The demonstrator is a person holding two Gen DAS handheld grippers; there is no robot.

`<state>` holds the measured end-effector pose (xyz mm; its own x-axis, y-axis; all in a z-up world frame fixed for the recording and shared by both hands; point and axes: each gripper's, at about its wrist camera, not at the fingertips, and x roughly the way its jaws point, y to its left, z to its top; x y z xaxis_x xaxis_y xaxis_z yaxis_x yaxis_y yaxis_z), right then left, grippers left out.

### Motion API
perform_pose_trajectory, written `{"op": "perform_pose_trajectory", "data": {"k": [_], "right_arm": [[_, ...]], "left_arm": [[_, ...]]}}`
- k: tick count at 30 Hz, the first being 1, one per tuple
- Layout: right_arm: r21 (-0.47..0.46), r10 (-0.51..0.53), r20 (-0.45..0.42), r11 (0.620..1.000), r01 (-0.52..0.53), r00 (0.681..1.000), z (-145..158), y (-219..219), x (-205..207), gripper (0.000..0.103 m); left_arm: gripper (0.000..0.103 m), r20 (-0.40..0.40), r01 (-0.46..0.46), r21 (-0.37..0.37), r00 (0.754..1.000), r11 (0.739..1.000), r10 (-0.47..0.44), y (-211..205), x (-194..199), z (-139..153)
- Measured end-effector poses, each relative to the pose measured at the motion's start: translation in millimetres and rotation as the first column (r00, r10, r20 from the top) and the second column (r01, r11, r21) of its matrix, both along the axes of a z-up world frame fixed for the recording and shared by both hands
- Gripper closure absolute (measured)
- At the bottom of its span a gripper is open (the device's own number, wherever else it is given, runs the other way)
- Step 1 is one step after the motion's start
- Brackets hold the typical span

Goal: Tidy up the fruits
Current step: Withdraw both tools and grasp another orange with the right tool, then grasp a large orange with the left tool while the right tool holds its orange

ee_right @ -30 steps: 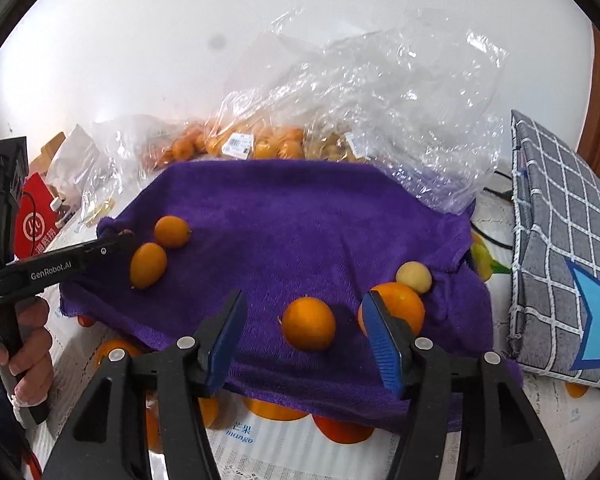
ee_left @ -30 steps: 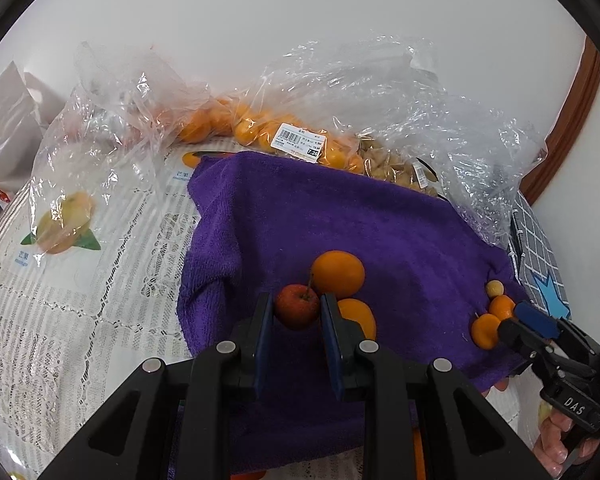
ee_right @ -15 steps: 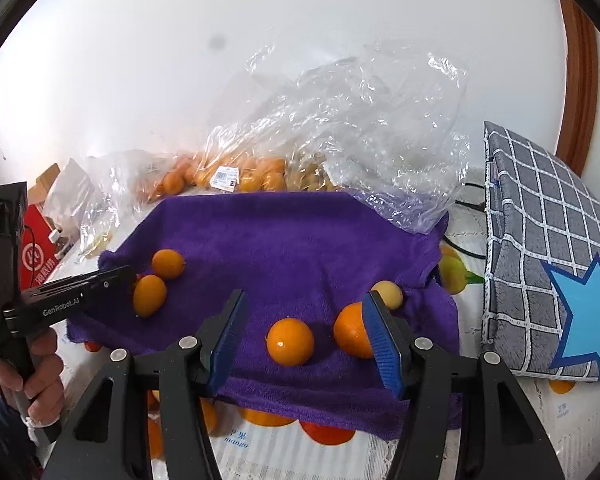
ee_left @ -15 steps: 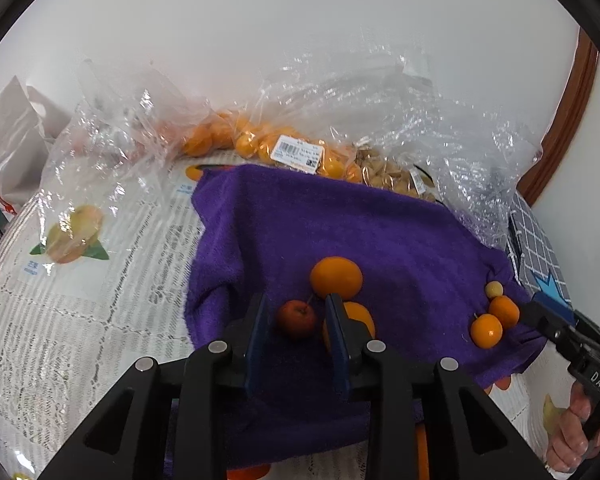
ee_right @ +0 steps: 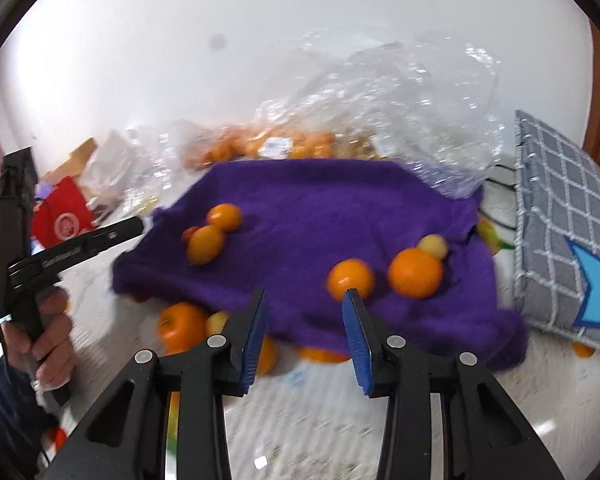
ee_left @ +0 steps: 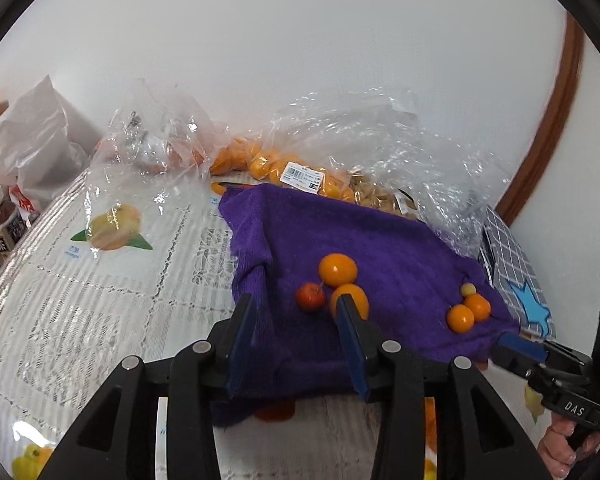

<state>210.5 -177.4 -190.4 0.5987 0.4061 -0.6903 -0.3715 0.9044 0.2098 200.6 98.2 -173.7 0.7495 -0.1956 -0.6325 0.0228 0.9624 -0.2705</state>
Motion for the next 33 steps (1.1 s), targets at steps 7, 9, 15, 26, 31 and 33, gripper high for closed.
{"op": "perform_pose_trajectory", "data": {"k": [7, 9, 15, 26, 31, 33], "right_arm": [[0.039, 0.058, -0.101, 0.998, -0.055, 0.993, -28, 14, -5, 0.063], [0.063, 0.070, -0.124, 0.996, -0.063, 0.990, -34, 14, -3, 0.063], [0.093, 0.097, -0.158, 0.992, -0.083, 0.983, -41, 21, 3, 0.062], [0.063, 0.090, -0.104, 0.995, -0.083, 0.991, -36, 23, -5, 0.069], [0.027, -0.039, 0.002, 0.999, 0.039, 0.999, -18, -9, -18, 0.069], [-0.013, -0.090, 0.026, 0.996, 0.090, 0.996, -17, -25, -21, 0.069]], "left_arm": [[0.062, 0.011, -0.004, 0.046, 1.000, 0.999, 0.003, 3, -23, -3], [0.061, 0.019, 0.002, 0.040, 1.000, 0.999, -0.002, 2, -22, -3], [0.061, 0.016, 0.034, 0.047, 0.999, 0.998, -0.035, -7, -14, -4], [0.061, -0.012, 0.089, -0.019, 0.996, 0.996, -0.089, -11, -11, -7], [0.061, -0.015, 0.092, -0.013, 0.996, 0.996, -0.092, -12, -12, -8], [0.061, -0.015, 0.099, -0.012, 0.995, 0.995, -0.100, -13, -12, -8]]}}
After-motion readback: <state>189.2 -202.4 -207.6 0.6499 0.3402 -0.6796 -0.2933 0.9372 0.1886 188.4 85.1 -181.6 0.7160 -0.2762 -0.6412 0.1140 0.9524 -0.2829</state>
